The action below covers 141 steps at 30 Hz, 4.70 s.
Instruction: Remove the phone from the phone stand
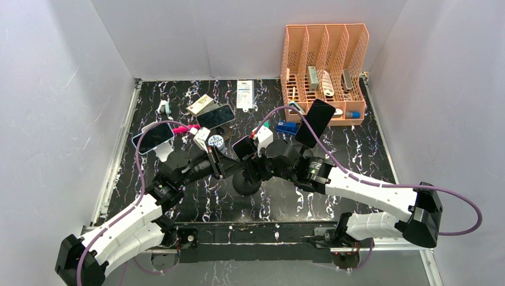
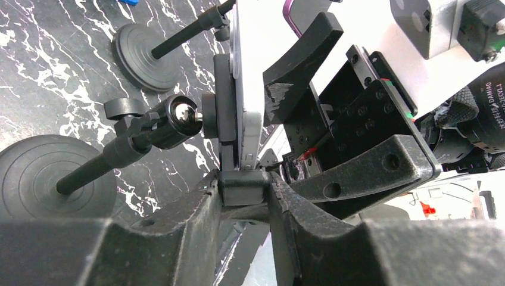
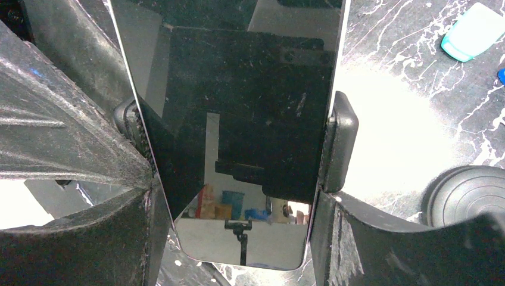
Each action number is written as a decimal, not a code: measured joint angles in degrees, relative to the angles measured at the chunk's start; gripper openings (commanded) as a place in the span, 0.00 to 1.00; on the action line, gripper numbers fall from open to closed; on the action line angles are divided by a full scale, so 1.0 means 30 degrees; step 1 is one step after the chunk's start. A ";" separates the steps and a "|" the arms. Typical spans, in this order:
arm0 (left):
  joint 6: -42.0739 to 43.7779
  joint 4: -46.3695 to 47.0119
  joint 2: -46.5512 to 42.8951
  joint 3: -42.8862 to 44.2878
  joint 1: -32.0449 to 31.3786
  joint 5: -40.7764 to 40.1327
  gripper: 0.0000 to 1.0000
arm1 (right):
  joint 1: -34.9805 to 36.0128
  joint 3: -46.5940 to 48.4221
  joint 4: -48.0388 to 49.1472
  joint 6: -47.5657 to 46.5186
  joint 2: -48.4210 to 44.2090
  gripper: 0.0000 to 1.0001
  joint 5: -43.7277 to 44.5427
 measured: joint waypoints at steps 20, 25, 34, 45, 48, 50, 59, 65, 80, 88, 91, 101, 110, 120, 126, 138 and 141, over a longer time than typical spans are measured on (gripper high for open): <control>-0.0073 -0.0648 0.0095 0.0379 -0.0219 -0.0546 0.00 | -0.0022 -0.0204 -0.0022 0.0561 -0.0372 0.99 0.0124; -0.0233 -0.0933 0.0146 0.0525 -0.0219 -0.0576 0.00 | -0.0022 -0.1209 0.0466 -0.0029 -0.2208 0.99 0.0182; -0.0743 -0.1158 0.0583 0.0889 -0.0219 -0.0532 0.00 | -0.0022 -0.1639 0.1107 -0.1734 -0.2754 0.99 -0.0379; -0.0911 -0.1501 0.0576 0.1027 -0.0219 -0.0532 0.00 | -0.0022 -0.1530 0.1158 -0.2004 -0.1341 0.99 -0.0415; -0.0911 -0.1508 0.0576 0.1027 -0.0219 -0.0532 0.00 | -0.0022 -0.1530 0.1282 -0.1996 -0.1341 0.99 -0.0255; -0.0911 -0.1523 0.0576 0.1035 -0.0219 -0.0532 0.00 | -0.0022 -0.1530 0.1450 -0.1989 -0.1341 0.99 -0.0131; -0.0911 -0.1668 0.0576 0.1100 -0.0219 -0.0532 0.00 | -0.0022 -0.1537 0.2368 -0.2004 -0.1341 0.92 0.0437; -0.0918 -0.1785 0.0576 0.1144 -0.0219 -0.0539 0.00 | -0.0022 -0.1537 0.2433 -0.2113 -0.1311 0.86 0.0576; -0.0918 -0.1982 0.0576 0.1217 -0.0219 -0.0525 0.00 | 0.0197 -0.1537 0.2506 -0.2506 -0.0546 0.55 0.0954; -0.0510 -0.1668 0.0335 0.0976 -0.0219 -0.0590 0.00 | 0.0328 -0.1617 0.2579 -0.2004 -0.0561 0.01 0.1362; -0.0146 -0.0896 0.0029 0.0430 -0.0226 -0.0597 0.00 | 0.0321 -0.1617 0.2484 -0.1661 -0.0561 0.01 0.1282; 0.1501 0.0036 -0.0656 -0.0226 -0.0379 -0.0838 0.00 | -0.0772 -0.1821 0.2346 -0.0517 -0.0940 0.01 -0.1056; 0.1960 0.0408 -0.0903 -0.0583 -0.0437 -0.0867 0.00 | -0.1231 -0.2047 0.2455 -0.0357 -0.1217 0.01 -0.2266; 0.2186 0.1064 -0.1027 -0.1013 -0.0452 -0.0430 0.00 | -0.1683 -0.2616 0.2732 0.0284 -0.1989 0.01 -0.3854; 0.2433 0.1290 -0.0539 -0.0998 -0.0452 -0.0109 0.00 | -0.2004 -0.2688 0.2484 0.0619 -0.2470 0.01 -0.5180; 0.2900 0.0743 0.0787 0.0117 -0.0386 0.0168 0.03 | -0.2812 -0.2667 0.1464 0.0889 -0.3162 0.01 -0.7570; 0.2914 0.0474 0.0984 0.0415 -0.0379 0.0182 0.16 | -0.2812 -0.2608 0.1399 0.1005 -0.3388 0.01 -0.8109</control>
